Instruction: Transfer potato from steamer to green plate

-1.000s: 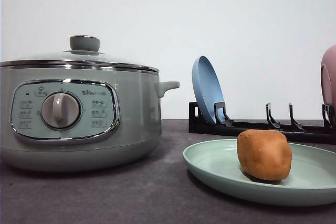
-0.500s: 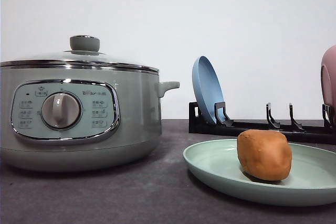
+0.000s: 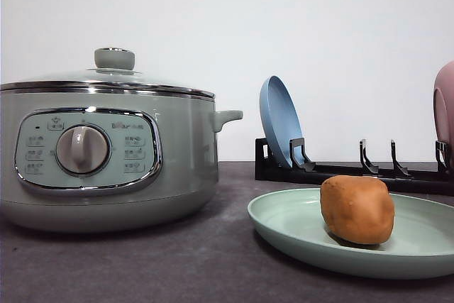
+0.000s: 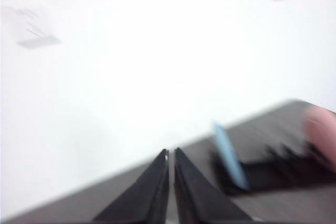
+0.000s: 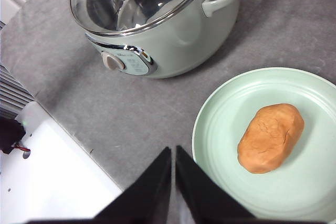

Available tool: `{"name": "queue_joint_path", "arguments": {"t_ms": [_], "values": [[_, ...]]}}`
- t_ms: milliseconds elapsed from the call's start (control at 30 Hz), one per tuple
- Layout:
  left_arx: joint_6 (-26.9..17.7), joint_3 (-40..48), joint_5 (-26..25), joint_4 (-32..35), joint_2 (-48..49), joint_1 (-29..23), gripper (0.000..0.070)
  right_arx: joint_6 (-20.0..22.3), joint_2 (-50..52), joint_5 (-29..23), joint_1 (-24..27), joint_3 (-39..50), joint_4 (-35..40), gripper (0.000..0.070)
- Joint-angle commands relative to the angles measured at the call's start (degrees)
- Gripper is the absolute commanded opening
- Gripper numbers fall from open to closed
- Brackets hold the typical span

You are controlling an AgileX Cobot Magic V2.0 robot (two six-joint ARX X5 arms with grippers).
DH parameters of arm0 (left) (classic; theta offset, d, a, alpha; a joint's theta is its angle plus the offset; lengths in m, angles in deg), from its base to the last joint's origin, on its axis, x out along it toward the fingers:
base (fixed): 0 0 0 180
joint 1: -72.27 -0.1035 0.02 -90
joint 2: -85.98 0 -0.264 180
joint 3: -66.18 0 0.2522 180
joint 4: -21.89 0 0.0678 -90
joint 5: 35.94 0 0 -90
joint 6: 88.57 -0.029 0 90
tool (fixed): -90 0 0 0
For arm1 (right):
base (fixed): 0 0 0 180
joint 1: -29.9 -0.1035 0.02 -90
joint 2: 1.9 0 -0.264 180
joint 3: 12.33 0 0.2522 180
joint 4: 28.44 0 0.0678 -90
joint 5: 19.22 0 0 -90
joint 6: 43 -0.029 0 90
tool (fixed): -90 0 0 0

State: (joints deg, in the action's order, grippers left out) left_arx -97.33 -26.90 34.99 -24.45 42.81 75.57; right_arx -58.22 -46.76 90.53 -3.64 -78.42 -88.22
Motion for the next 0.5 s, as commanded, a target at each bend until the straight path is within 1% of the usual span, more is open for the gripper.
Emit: {"name": "queue_joint_path", "arguments": {"t_ms": [0, 100, 233, 367, 467], "values": [[-1.7, 5.9, 2.4, 5.3, 3.2, -1.7, 0.001, 0.7, -0.3, 0.1, -0.4, -0.7, 0.6, 0.0], [-1.7, 17.4, 7.2, 13.5, 9.6, -4.3, 0.001, 0.7, -0.3, 0.1, -0.4, -0.7, 0.6, 0.0], [-0.6, 32.3, 10.3, 22.5, 17.4, -6.5, 0.001, 0.7, -0.3, 0.1, -0.4, -0.7, 0.6, 0.0], [-0.6, 43.8, 12.2, 27.3, 23.1, -7.2, 0.0009, 0.7, -0.3, 0.2, -0.4, -0.7, 0.6, 0.0], [-0.5, 50.4, 13.3, 28.1, 26.7, -7.3, 0.0009, 0.7, -0.3, 0.1, -0.4, -0.7, 0.6, 0.0]]}}
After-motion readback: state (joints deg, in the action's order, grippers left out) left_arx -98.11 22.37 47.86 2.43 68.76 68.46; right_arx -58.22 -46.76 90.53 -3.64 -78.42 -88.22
